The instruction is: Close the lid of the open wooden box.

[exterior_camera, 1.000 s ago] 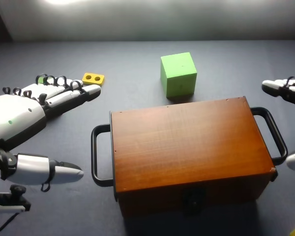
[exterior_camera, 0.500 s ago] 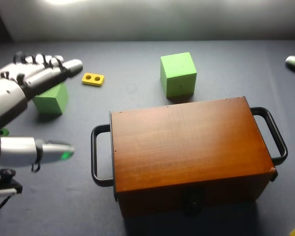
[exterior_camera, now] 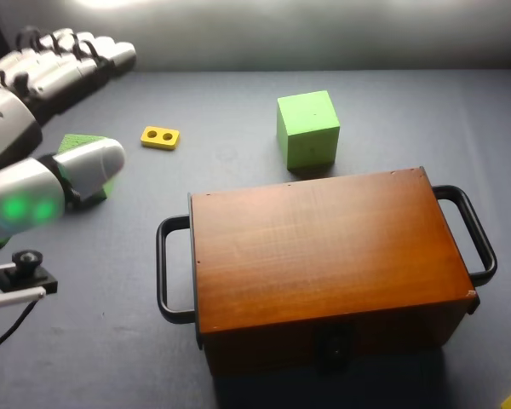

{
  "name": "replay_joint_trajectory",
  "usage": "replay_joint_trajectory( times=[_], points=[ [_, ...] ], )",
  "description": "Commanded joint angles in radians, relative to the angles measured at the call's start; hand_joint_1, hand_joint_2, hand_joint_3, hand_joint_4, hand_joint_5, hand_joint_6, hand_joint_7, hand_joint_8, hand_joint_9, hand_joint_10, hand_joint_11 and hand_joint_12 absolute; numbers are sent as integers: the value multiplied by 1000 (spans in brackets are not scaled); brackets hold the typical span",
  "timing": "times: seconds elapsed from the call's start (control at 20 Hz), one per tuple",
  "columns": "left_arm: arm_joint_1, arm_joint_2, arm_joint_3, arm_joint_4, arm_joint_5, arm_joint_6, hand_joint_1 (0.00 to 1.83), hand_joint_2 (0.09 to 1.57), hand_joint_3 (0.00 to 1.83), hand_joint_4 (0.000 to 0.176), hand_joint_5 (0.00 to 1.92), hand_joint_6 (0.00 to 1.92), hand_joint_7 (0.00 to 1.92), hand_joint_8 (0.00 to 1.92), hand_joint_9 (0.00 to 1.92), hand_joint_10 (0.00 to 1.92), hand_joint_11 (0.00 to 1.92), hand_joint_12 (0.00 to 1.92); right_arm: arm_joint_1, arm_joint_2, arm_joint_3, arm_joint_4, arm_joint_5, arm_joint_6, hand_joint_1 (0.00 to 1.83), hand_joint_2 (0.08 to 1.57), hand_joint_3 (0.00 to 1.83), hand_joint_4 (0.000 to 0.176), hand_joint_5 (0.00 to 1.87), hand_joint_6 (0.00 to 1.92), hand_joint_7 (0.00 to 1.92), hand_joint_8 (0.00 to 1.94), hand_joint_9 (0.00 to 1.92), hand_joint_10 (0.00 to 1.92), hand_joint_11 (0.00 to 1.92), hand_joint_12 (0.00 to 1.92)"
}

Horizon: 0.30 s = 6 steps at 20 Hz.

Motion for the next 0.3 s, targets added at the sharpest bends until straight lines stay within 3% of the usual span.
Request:
replay_joint_trajectory(
  times=[0.0, 0.05, 0.15, 0.25],
  points=[
    [-13, 8, -2, 0, -176, -4, 0, 1545, 24, 0, 74, 0, 82, 1, 8, 0, 0, 0, 16, 11, -6, 15, 154, -3, 235, 1420, 0, 13, 189, 10, 166, 8, 144, 12, 124, 21],
    [-14, 11, -5, 0, -196, -4, 0, 1548, 21, 0, 81, 6, 94, 8, 45, 17, 21, 10, 24, 18, -13, 9, 170, -10, 318, 1412, 0, 0, 210, 11, 186, 9, 168, 13, 129, 20],
    [-14, 16, -12, 1, -238, -4, 0, 1532, 10, 0, 82, 5, 94, 6, 56, 18, 18, 10, 38, 27, -27, -3, 210, -25, 445, 1384, 0, 0, 233, 9, 213, 9, 193, 10, 144, 21],
    [-11, 18, -16, 0, -269, -5, 0, 1522, 3, 0, 61, 0, 54, 0, 35, 7, 0, 1, 45, 35, -42, -12, 250, -40, 417, 1406, 2, 0, 243, 4, 241, 7, 215, 7, 166, 23]
  ],
)
